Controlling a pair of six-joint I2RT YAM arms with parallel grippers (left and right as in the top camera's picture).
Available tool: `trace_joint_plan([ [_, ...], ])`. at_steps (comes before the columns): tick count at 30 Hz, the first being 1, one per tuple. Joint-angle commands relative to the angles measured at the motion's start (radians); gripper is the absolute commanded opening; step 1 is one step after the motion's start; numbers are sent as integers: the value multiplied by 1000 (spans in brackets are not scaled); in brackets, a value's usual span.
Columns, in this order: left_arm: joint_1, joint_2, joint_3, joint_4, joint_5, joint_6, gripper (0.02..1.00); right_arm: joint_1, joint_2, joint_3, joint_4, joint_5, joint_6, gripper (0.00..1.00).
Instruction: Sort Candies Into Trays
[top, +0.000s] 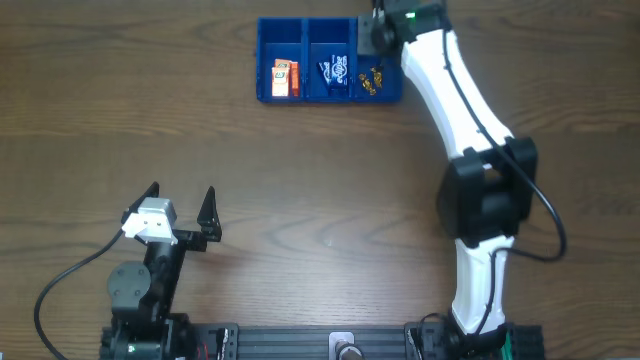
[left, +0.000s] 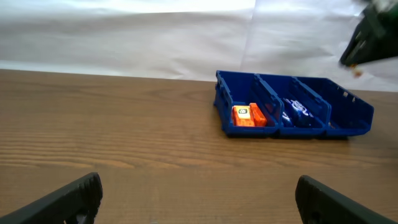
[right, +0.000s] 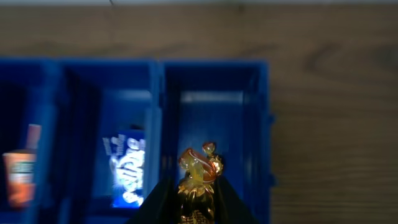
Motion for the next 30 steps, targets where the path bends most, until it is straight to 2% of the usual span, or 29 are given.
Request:
trace_joint_plan([
  [1,4,-6,-20,-32,14,15,998,1,75,14,16,4,32,34],
  [17,4,-6,-20,-32,14,15,998,-24,87,15,68,5,32,36],
  [19,4,-6,-20,-32,14,15,998,-27,87,15,68,5,32,71],
  [20,4,-6,-20,-32,14,15,998,-27,87,15,68,5,32,185],
  [22,4,-6,-20,-32,14,15,998,-27,87,15,68,5,32,332],
  [23,4,-6,-20,-32,14,15,998,-27,87,15,68,5,31,503],
  [24,4,-6,-20,-32,14,15,998,-27,87,14,67,5,31,722],
  [26,4,-6,-20,-32,14,15,996,-27,85,15,59,4,27,1000],
  [30,4,-6,-20,-32,14,15,996,-27,19,14,37,5,8,1000],
])
